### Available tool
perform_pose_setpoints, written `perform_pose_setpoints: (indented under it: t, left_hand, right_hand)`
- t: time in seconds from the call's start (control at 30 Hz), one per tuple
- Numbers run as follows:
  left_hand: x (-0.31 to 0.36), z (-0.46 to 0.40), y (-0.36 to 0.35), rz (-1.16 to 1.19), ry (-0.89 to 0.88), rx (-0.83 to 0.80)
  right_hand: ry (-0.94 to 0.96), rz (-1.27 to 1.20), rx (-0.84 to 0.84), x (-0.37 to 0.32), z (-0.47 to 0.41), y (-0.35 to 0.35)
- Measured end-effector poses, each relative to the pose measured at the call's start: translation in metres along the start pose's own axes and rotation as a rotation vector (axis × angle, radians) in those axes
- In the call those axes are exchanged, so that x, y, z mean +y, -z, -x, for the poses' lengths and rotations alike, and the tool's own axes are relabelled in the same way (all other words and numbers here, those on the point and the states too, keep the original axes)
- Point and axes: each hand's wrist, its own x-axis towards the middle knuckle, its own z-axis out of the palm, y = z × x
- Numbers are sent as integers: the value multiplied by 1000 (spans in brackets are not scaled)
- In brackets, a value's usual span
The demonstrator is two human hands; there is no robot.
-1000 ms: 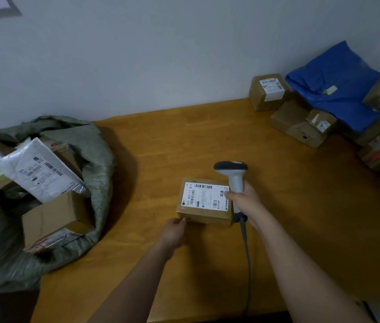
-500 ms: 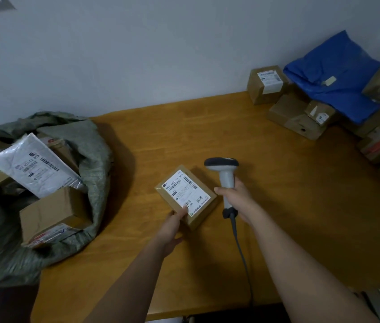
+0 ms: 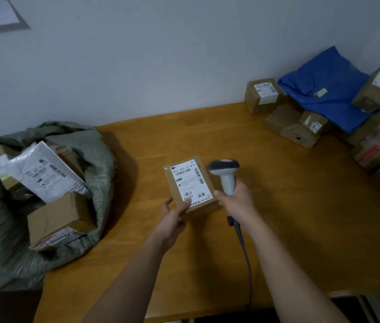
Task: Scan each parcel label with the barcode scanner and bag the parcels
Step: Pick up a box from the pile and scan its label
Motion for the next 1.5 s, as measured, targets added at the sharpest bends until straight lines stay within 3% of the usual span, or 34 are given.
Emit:
perform_pose_setpoints:
  t: [0.1, 0.23, 0.47, 1.27, 1.5]
  left_hand:
    - [14, 2, 1, -29, -60, 42]
    - [30, 9, 4, -8, -115, 101]
    - [45, 17, 13, 32, -160, 189]
    - [40, 43, 26, 98, -226, 309]
    - [64, 60, 62, 183, -341, 648]
  right_hand:
    - [85, 21, -33, -41, 13, 14]
    - [55, -23, -172, -93, 35, 36]
    - [172, -90, -288, -141, 73, 56]
    - [272, -159, -308, -174, 119, 86]
    - [127, -214, -401, -168, 112, 59]
